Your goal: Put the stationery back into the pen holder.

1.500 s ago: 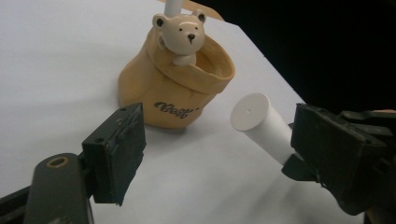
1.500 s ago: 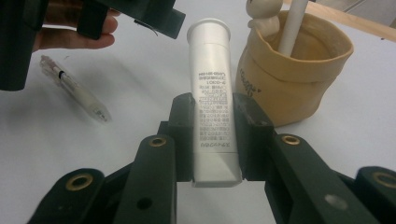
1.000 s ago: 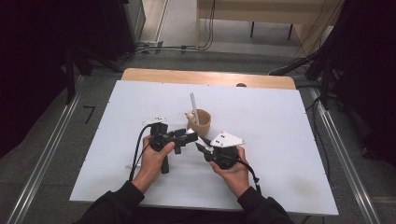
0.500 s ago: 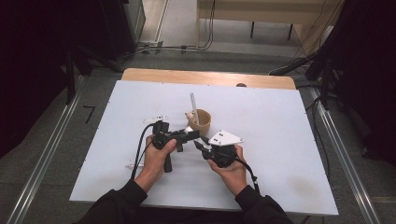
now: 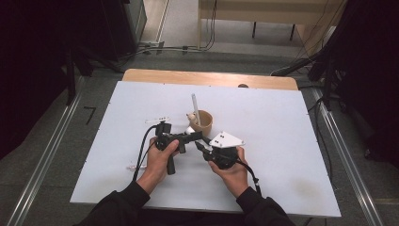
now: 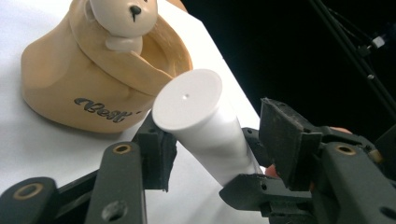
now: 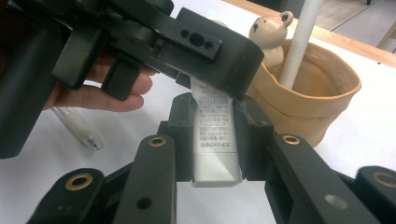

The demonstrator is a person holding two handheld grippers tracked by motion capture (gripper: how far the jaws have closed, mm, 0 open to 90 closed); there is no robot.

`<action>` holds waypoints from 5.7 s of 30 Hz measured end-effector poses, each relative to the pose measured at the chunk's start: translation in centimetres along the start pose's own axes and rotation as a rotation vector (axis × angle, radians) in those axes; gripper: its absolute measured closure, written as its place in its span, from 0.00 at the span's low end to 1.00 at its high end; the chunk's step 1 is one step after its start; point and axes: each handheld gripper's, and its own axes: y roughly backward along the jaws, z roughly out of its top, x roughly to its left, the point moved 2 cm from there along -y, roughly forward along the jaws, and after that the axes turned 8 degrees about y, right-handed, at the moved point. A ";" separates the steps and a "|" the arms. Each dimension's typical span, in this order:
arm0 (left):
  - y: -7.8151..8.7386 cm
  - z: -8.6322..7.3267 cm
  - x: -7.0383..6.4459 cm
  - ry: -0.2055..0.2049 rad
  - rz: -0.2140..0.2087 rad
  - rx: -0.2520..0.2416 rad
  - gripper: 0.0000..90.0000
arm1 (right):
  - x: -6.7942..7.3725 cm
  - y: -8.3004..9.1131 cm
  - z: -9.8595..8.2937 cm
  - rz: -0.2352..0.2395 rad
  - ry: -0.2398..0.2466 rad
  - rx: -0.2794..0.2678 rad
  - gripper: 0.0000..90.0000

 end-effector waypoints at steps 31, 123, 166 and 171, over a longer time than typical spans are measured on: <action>1.0 1.8 -0.8 -0.030 -0.045 -0.098 0.76 | -0.3 -0.2 -0.3 -0.038 -0.032 0.005 0.46; 1.8 5.5 -1.5 -0.306 0.234 -0.186 0.37 | -0.6 -1.0 -1.6 -0.012 -0.095 0.058 0.23; 10.2 0.4 2.4 -0.313 0.291 -0.164 0.31 | 0.9 -1.6 -1.5 0.053 -0.067 0.055 0.24; 10.9 -0.1 2.6 -0.333 0.307 -0.152 0.31 | 0.8 -1.7 -1.5 0.052 -0.063 0.055 0.24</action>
